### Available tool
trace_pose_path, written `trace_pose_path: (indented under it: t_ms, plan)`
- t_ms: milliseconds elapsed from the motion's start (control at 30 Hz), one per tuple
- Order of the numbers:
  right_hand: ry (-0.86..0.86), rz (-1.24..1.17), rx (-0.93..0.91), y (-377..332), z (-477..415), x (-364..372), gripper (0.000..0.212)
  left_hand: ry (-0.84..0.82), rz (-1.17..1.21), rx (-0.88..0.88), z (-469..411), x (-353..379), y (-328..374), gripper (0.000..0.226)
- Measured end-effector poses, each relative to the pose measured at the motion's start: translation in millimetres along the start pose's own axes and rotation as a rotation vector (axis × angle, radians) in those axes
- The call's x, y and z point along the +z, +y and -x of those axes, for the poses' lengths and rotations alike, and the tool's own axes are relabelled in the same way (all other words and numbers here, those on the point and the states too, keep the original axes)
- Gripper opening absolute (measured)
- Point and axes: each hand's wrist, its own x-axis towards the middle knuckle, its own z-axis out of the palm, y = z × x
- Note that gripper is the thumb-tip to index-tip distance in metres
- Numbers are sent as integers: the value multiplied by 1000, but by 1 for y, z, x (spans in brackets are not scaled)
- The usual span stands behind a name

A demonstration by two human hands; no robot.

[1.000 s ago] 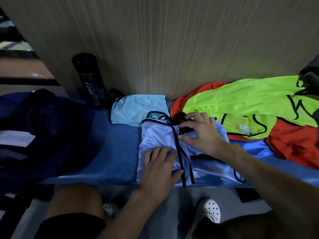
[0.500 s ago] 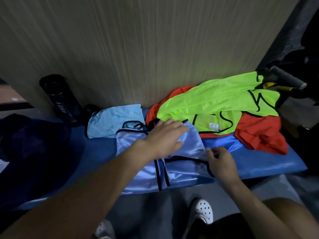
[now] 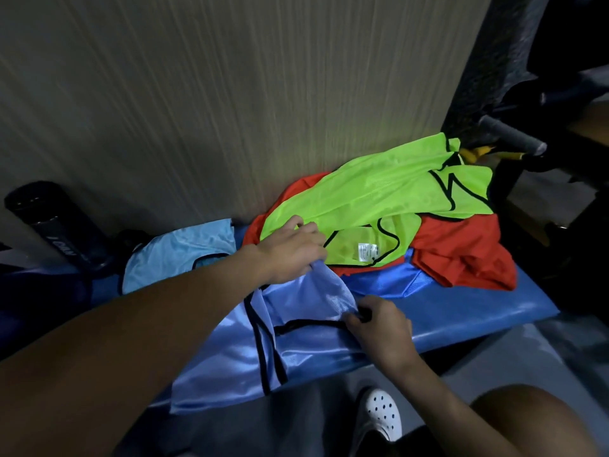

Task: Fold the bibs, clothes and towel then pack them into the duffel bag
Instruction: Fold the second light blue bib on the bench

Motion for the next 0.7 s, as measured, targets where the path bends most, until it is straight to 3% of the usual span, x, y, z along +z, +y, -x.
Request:
trace_pose_path:
  t_ms: [100, 167, 267, 500, 700]
  plan:
    - [85, -218, -47, -2, -1, -9, 24, 184, 53, 47, -2, 3, -11, 4]
    - [172, -303, -78, -5, -2, -20, 20, 319, 112, 38, -5, -4, -17, 10]
    - [209, -378, -184, -11, 0, -33, 17, 417, 114, 44, -8, -19, -23, 1]
    - [80, -277, -576, -45, 36, -6, 25, 429, 61, 21, 57, -22, -31, 11]
    - [-145, -199, -693, -91, 70, 46, 21, 354, -29, -63, 141, 7, -41, 25]
